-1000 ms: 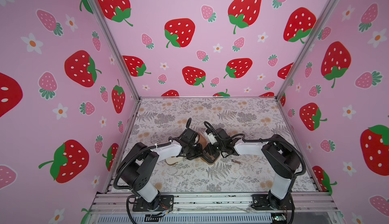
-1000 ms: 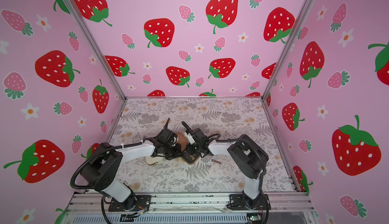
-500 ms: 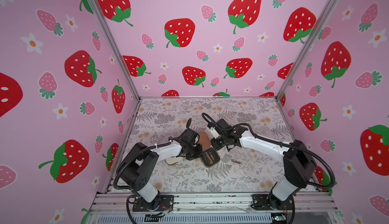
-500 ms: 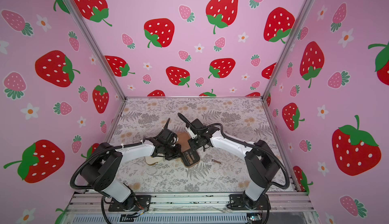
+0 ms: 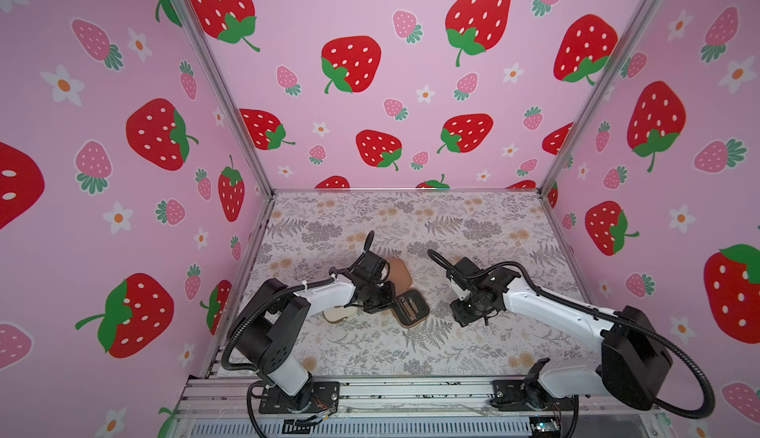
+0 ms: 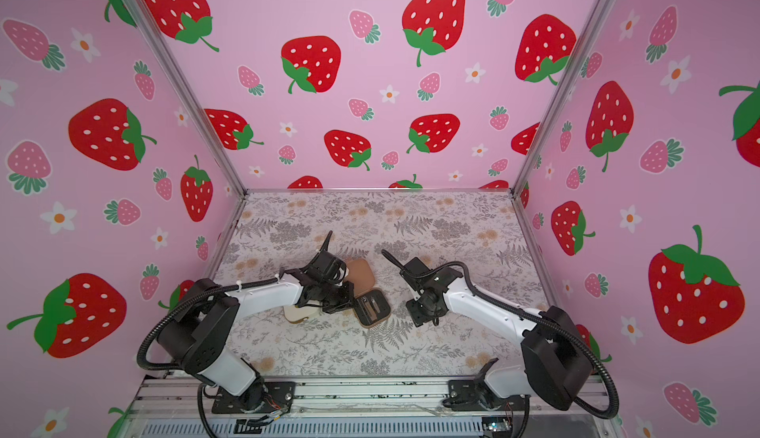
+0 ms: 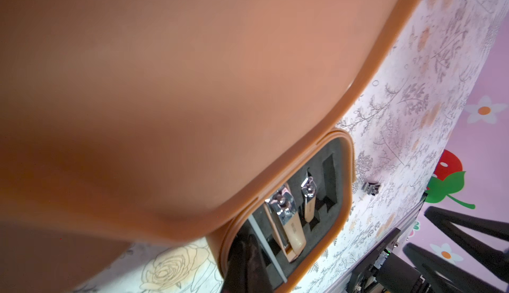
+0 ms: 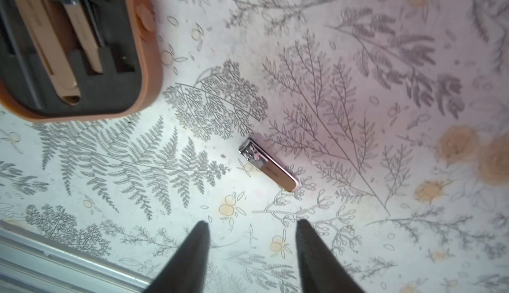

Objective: Organize nail clipper sets
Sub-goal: Pick up the nail clipper from the center of the board.

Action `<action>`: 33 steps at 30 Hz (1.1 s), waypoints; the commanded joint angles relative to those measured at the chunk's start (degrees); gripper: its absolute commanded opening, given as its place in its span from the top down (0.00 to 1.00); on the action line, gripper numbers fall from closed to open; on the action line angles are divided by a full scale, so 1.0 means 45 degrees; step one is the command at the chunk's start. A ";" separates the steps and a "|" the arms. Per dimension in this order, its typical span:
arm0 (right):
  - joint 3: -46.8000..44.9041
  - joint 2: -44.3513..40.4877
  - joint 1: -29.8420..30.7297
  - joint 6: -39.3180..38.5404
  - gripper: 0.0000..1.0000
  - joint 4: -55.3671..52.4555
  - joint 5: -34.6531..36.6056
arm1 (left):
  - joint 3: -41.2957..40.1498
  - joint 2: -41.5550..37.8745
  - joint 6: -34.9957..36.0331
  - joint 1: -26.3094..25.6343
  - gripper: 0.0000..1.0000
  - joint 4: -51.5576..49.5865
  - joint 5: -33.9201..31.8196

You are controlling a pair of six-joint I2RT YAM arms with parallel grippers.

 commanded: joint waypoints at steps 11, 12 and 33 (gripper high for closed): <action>-0.0584 0.1758 -0.0969 -0.0776 0.44 0.1177 -0.0127 | 0.0128 0.0289 0.0081 -0.0062 1.00 -0.0650 -0.0063; -0.0545 0.1913 -0.1077 -0.0823 0.44 0.1261 -0.0326 | 0.0125 0.0297 0.0076 -0.0062 1.00 -0.0650 -0.0061; -0.0033 0.3373 -0.1386 -0.1169 0.72 0.1774 -0.1260 | 0.0188 0.0454 0.0082 -0.0072 1.00 -0.0631 -0.0013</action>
